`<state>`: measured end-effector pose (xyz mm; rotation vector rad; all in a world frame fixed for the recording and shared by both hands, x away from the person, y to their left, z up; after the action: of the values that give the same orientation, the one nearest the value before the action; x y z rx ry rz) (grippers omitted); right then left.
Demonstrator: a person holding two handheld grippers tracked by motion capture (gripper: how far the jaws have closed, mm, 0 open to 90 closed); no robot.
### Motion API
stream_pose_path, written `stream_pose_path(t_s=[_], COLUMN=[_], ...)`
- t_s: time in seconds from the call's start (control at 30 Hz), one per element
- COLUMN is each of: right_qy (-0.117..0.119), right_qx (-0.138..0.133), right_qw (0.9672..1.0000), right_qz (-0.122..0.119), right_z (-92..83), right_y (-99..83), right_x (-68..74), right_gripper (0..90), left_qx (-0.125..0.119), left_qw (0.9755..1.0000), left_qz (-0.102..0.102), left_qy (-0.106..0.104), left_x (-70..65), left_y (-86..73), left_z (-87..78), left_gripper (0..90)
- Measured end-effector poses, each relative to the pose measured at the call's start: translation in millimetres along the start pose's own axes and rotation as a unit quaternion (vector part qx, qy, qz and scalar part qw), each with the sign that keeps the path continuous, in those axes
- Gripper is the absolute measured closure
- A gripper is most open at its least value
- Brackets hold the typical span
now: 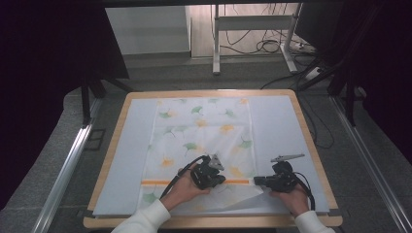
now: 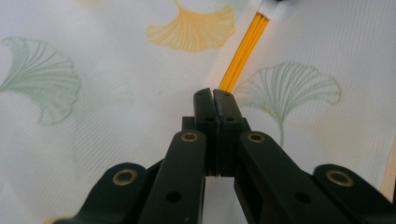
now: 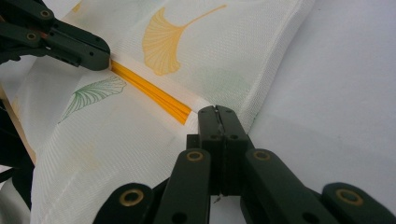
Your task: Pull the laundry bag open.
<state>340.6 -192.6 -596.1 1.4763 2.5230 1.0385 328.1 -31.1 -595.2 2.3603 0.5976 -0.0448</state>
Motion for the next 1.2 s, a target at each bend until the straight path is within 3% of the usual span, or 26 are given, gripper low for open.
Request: stream_pose_path(t_s=[0.23,1.2], right_qy=[0.001,0.005], right_qx=[0.0,-0.002], right_qw=[1.0,1.0], right_qz=[0.0,-0.001], right_z=[-0.1,-0.2], right_y=[-0.1,-0.4], right_x=[-0.1,-0.5], right_gripper=[90.0,90.0], left_qx=[-0.007,-0.006], left_qw=[0.9999,0.9995], left_qz=[-0.016,-0.031], left_qy=[0.001,0.003], left_x=[2.5,9.0], left_y=[-6.3,-20.9], left_z=[-5.4,-18.9], left_gripper=[90.0,90.0])
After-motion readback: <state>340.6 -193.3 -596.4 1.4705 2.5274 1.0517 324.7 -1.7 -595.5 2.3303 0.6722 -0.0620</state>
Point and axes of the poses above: each handheld gripper's, and its own axes: z roughly forward along the jaws, y roughly out of its top, x roughly to its left, the point moved 10 cm from there along z, roughly forward along the jaws, and after that the axes turned 7 degrees about -y, right-handed, at the moved point
